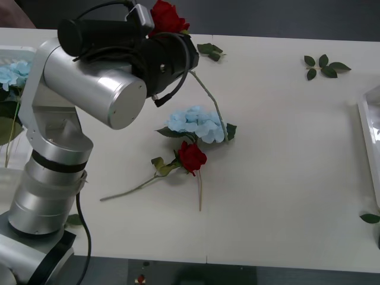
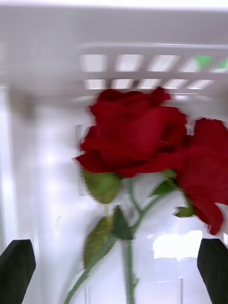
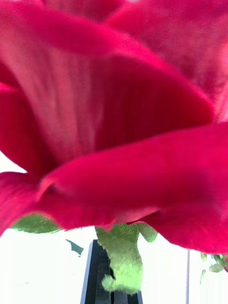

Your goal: Put the red flowers into the right box and the blue flowers into the left box

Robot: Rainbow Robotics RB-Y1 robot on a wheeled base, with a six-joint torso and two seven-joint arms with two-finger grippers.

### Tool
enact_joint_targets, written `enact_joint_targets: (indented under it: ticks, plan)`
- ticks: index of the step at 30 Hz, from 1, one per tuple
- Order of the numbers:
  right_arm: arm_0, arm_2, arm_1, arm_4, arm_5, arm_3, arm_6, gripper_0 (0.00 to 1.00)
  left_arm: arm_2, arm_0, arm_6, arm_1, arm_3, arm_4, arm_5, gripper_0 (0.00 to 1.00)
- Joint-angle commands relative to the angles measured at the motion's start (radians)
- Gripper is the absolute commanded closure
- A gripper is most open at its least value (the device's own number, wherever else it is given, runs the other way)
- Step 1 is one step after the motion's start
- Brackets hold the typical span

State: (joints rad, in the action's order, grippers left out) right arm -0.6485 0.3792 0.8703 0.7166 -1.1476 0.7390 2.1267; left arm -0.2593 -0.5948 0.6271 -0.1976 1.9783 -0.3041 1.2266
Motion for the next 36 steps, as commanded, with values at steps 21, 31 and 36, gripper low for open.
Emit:
enact_joint_targets:
  ticks: [21,31,36]
  plan:
    - [-0.019,0.092,0.059,0.518,-0.561,0.218,0.156,0.0,-0.138,-0.444,-0.083,0.215,-0.449,0.043,-0.464,1.0]
    - [-0.019,0.087,0.059,0.79,-0.649,0.218,0.136,0.0,-0.233,-0.444,-0.125,0.215,-0.449,0.042,-0.599,1.0]
    - [-0.019,0.084,0.056,0.914,-0.696,0.218,0.121,0.0,-0.239,-0.439,-0.135,0.215,-0.449,0.036,-0.621,1.0]
